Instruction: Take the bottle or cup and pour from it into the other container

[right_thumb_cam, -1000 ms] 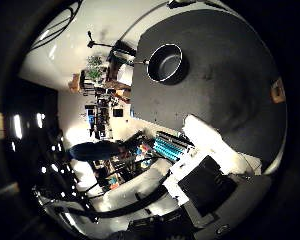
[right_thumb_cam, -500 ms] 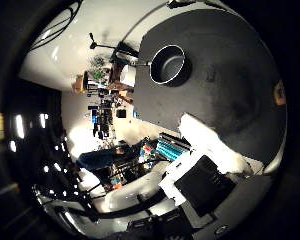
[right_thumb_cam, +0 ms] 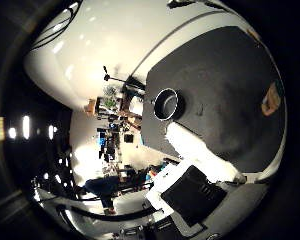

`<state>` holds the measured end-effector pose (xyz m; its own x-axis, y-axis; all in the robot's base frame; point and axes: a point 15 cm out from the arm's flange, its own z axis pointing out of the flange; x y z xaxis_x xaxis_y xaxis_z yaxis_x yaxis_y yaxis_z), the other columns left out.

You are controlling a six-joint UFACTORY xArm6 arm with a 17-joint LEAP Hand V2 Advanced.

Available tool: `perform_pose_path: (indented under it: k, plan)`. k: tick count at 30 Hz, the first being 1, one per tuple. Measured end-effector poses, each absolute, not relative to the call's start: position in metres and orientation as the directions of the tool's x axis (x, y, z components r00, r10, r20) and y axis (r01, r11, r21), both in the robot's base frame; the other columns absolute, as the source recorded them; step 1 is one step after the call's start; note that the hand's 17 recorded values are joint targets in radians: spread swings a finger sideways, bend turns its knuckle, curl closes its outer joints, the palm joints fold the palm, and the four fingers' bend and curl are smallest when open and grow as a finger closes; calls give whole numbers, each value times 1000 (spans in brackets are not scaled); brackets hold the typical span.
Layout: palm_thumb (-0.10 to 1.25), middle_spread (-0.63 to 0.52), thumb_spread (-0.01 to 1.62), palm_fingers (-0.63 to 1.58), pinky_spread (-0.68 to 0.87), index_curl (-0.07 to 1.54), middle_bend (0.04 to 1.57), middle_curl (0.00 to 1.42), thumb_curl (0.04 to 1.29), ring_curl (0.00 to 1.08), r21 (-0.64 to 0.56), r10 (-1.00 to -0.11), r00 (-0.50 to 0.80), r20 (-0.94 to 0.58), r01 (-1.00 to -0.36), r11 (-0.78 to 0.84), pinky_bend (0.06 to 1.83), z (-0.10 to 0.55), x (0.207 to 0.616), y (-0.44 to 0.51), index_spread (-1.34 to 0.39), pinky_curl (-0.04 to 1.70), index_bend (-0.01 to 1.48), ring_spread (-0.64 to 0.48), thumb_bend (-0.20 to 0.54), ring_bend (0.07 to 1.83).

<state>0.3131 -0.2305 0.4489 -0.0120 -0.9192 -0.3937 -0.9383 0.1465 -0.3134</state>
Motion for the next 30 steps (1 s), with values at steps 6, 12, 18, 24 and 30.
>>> perform_pose_path:
  k: [6, 12, 18, 24, 30]
  plan:
    - [616, -3, 1045, 284, 447, 284, 241, 348, 355, 253, -341, -878, -52, -475, -910, 238, 746, 429, 314, -285, -342, -4, 163, 159, -30, 340]
    - [576, 8, 1034, 258, 447, 278, 257, 349, 339, 249, -340, -853, -93, -513, -891, 301, 779, 409, 317, -345, -322, -4, 159, 164, -27, 362]
    - [556, 12, 1029, 278, 451, 281, 266, 348, 332, 248, -376, -809, -132, -573, -835, 402, 806, 390, 315, -400, -310, -5, 168, 144, -26, 405]
    - [547, 13, 1030, 277, 443, 287, 279, 347, 325, 242, -369, -794, -117, -597, -839, 401, 821, 359, 319, -412, -299, -8, 166, 123, -26, 427]
    - [548, 13, 1031, 271, 440, 292, 293, 347, 322, 235, -348, -755, -112, -646, -838, 421, 829, 330, 326, -416, -300, -7, 167, 131, -26, 440]
